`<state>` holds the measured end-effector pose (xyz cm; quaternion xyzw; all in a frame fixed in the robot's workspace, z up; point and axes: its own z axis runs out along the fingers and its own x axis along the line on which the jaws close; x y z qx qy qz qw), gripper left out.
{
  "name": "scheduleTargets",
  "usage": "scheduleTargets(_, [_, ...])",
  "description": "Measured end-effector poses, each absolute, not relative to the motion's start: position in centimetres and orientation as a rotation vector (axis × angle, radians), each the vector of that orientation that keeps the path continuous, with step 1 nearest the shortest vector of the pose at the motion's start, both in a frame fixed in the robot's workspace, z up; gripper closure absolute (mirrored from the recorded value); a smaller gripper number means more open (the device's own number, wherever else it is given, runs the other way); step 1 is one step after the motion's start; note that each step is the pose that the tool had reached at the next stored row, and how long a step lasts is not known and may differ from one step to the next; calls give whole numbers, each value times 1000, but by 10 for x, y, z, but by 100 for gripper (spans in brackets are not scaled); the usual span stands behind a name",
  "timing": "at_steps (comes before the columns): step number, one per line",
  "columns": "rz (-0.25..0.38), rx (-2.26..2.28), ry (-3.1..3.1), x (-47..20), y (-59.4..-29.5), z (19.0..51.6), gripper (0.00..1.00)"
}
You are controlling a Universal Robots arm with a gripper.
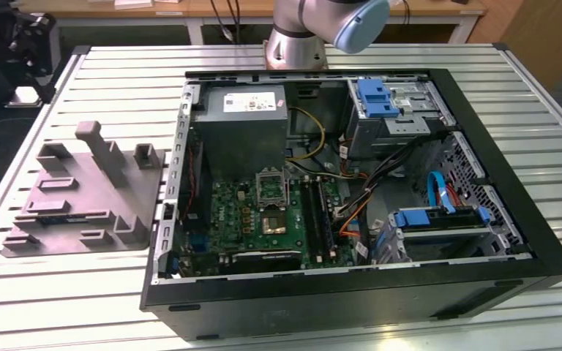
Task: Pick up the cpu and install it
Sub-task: 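Pick up the cpu and move it towards the insertion slot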
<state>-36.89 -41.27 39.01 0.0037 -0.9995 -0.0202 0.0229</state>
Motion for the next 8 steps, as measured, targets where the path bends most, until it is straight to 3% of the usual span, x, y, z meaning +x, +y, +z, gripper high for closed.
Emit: scheduleTargets(8, [-62, 12, -3099, -341, -413, 388, 53])
